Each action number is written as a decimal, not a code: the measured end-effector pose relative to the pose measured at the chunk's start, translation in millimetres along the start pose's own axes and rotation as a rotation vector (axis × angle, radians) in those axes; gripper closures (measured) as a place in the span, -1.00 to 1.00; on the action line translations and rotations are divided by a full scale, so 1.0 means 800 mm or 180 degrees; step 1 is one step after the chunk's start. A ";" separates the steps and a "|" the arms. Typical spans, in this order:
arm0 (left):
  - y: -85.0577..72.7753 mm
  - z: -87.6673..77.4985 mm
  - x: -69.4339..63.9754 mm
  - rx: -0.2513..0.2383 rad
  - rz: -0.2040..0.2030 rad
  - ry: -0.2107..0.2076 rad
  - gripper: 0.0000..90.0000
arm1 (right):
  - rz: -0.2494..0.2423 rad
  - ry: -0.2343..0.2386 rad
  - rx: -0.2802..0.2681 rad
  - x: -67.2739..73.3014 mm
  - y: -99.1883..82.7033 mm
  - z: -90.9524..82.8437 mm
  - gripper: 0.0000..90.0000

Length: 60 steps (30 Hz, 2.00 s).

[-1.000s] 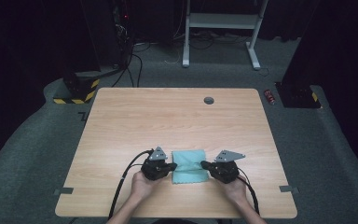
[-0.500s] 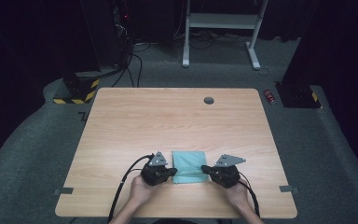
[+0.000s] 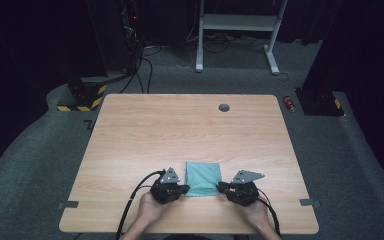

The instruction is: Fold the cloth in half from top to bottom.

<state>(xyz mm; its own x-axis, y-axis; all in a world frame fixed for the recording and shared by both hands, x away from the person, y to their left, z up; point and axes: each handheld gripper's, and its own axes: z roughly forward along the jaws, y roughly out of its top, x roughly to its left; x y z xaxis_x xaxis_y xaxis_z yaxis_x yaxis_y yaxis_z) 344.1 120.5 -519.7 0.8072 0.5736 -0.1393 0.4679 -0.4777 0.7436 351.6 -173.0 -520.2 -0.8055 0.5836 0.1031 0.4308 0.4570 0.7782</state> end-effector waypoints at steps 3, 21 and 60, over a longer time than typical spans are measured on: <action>-0.002 -0.002 -0.003 -0.0022 -0.0010 -0.0031 0.91 | 0.0054 0.0011 -0.0039 -0.002 -0.002 -0.005 0.64; 0.027 -0.013 0.008 -0.0251 -0.0367 0.0286 0.45 | 0.0181 -0.0125 -0.0288 -0.011 0.023 -0.021 0.80; 0.021 0.021 -0.023 -0.0004 -0.0124 0.0412 0.08 | -0.0060 -0.0190 0.0110 0.009 0.004 0.011 0.58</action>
<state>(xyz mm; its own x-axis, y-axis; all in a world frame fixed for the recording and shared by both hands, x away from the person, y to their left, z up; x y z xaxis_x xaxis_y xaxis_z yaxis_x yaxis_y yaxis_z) 343.0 90.5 -515.9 0.7351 0.6729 -0.0827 0.4976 -0.4526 0.7400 350.5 -161.4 -522.5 -0.7883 0.6132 0.0509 0.4304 0.4904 0.7578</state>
